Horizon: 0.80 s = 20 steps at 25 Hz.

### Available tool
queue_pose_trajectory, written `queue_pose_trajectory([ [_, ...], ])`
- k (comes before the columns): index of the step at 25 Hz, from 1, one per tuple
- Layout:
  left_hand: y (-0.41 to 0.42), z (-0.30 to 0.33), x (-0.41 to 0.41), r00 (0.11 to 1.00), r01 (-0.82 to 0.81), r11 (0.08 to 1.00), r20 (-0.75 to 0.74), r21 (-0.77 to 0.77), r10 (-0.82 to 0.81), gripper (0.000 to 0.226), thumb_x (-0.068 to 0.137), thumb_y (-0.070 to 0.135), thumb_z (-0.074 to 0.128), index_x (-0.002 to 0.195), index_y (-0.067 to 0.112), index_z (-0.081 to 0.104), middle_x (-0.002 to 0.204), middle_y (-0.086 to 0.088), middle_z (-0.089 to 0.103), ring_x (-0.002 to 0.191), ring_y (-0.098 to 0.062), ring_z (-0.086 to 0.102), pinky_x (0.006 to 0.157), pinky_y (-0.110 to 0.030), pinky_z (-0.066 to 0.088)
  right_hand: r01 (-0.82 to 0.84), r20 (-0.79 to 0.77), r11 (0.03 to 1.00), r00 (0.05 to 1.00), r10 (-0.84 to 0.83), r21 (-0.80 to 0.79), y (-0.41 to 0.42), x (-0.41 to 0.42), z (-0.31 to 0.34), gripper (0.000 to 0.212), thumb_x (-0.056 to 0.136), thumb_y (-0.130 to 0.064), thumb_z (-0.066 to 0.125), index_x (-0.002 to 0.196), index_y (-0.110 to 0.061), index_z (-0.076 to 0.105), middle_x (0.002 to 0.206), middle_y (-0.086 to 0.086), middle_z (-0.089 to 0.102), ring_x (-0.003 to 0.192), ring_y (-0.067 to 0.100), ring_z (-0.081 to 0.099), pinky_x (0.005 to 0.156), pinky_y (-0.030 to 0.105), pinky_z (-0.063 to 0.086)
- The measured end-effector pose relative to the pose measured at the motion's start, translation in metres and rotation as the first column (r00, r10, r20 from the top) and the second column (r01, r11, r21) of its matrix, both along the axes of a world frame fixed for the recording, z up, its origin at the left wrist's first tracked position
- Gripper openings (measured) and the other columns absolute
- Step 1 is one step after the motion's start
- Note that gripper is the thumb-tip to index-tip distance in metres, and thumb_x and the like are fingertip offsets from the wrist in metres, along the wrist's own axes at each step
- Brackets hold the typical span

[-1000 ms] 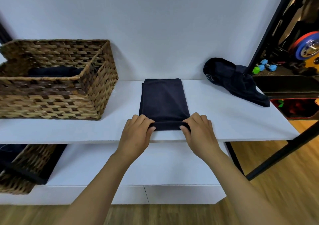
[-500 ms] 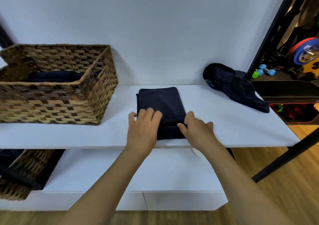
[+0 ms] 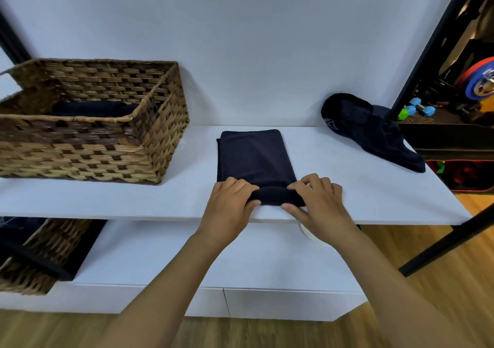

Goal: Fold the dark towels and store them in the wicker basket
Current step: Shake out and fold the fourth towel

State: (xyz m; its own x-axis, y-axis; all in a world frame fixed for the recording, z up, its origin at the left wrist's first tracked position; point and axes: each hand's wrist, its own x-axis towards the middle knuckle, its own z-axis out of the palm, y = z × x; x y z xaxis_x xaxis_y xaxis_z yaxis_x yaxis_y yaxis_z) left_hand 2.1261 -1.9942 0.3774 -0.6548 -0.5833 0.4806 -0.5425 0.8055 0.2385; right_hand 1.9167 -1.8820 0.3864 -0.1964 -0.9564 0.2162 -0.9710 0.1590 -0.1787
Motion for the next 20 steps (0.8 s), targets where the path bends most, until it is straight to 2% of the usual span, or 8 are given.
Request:
queue_pose_trajectory([
  [5, 0.012, 0.002, -0.002, 0.994, -0.101, 0.993, 0.039, -0.067, 0.104, 0.041, 0.103, 0.042, 0.031, 0.091, 0.021, 0.064, 0.085, 0.008, 0.059, 0.085, -0.019, 0.050, 0.080, -0.031, 0.036, 0.022, 0.126, 1.000, 0.992, -0.025, 0.022, -0.002, 0.011, 0.006, 0.055, 0.093, -0.066, 0.013, 0.091, -0.027, 0.052, 0.098, -0.010, 0.042, 0.097, 0.018, 0.038, 0.091, 0.034, 0.030],
  [7, 0.016, 0.011, -0.007, 0.973, -0.191, 0.978, 0.115, -0.086, 0.200, 0.048, 0.104, 0.042, 0.024, 0.081, 0.022, 0.061, 0.080, 0.008, 0.052, 0.085, -0.020, 0.049, 0.083, -0.035, 0.033, 0.097, 0.191, 0.990, 0.975, -0.115, 0.103, -0.005, 0.019, 0.014, 0.048, 0.098, -0.060, 0.015, 0.079, -0.026, 0.044, 0.091, -0.010, 0.040, 0.095, 0.020, 0.038, 0.089, 0.036, 0.030],
  [8, 0.015, 0.018, -0.011, 0.955, -0.232, 0.970, 0.175, -0.066, 0.240, 0.051, 0.105, 0.042, 0.022, 0.081, 0.022, 0.062, 0.083, 0.008, 0.049, 0.088, -0.020, 0.048, 0.086, -0.037, 0.030, 0.144, 0.175, 0.983, 0.971, -0.163, 0.115, -0.008, 0.023, 0.018, 0.043, 0.101, -0.055, 0.021, 0.080, -0.025, 0.043, 0.093, -0.009, 0.040, 0.095, 0.020, 0.039, 0.090, 0.037, 0.031],
  [11, 0.002, 0.035, -0.022, 0.892, -0.292, 0.956, 0.368, 0.026, 0.262, 0.053, 0.107, 0.044, 0.021, 0.086, 0.024, 0.066, 0.092, 0.009, 0.044, 0.100, -0.019, 0.042, 0.096, -0.042, 0.025, 0.141, -0.096, 0.975, 0.983, -0.159, -0.174, -0.015, 0.038, 0.013, 0.024, 0.102, -0.036, 0.037, 0.093, -0.021, 0.053, 0.096, -0.001, 0.048, 0.084, 0.024, 0.047, 0.081, 0.038, 0.035],
  [13, -0.004, 0.045, -0.029, 0.852, -0.298, 0.953, 0.464, 0.051, 0.242, 0.054, 0.107, 0.044, 0.020, 0.083, 0.025, 0.064, 0.089, 0.008, 0.048, 0.097, -0.018, 0.039, 0.095, -0.044, 0.026, 0.034, -0.187, 0.969, 0.979, -0.081, -0.244, -0.015, 0.044, 0.002, 0.030, 0.099, -0.036, 0.036, 0.092, -0.017, 0.057, 0.091, 0.001, 0.052, 0.075, 0.024, 0.044, 0.070, 0.035, 0.032],
  [15, -0.010, 0.048, -0.034, 0.839, -0.296, 0.952, 0.497, 0.079, 0.220, 0.050, 0.107, 0.044, 0.021, 0.079, 0.026, 0.058, 0.086, 0.007, 0.050, 0.092, -0.018, 0.042, 0.092, -0.043, 0.027, 0.042, -0.176, 0.969, 0.981, -0.087, -0.243, -0.018, 0.043, -0.005, 0.035, 0.099, -0.041, 0.034, 0.089, -0.016, 0.056, 0.087, 0.001, 0.052, 0.072, 0.022, 0.036, 0.066, 0.034, 0.031],
  [17, -0.013, 0.043, -0.037, 0.885, -0.277, 0.960, 0.399, 0.039, 0.239, 0.036, 0.107, 0.042, 0.031, 0.084, 0.026, 0.055, 0.086, 0.008, 0.051, 0.087, -0.018, 0.045, 0.087, -0.041, 0.029, 0.102, -0.163, 0.964, 0.976, -0.144, -0.245, -0.024, 0.043, -0.004, 0.038, 0.101, -0.040, 0.031, 0.082, -0.016, 0.053, 0.080, 0.000, 0.049, 0.069, 0.021, 0.032, 0.063, 0.035, 0.029],
  [20, -0.001, 0.013, -0.027, 0.988, -0.141, 0.945, 0.015, -0.296, 0.152, 0.012, 0.099, 0.023, 0.055, 0.090, 0.018, 0.060, 0.085, 0.002, 0.057, 0.078, -0.023, 0.052, 0.077, -0.037, 0.036, 0.155, -0.075, 0.972, 0.983, -0.170, -0.174, -0.037, 0.045, 0.011, 0.040, 0.104, -0.034, 0.025, 0.073, -0.018, 0.045, 0.067, -0.003, 0.044, 0.061, 0.025, 0.040, 0.065, 0.035, 0.028],
])
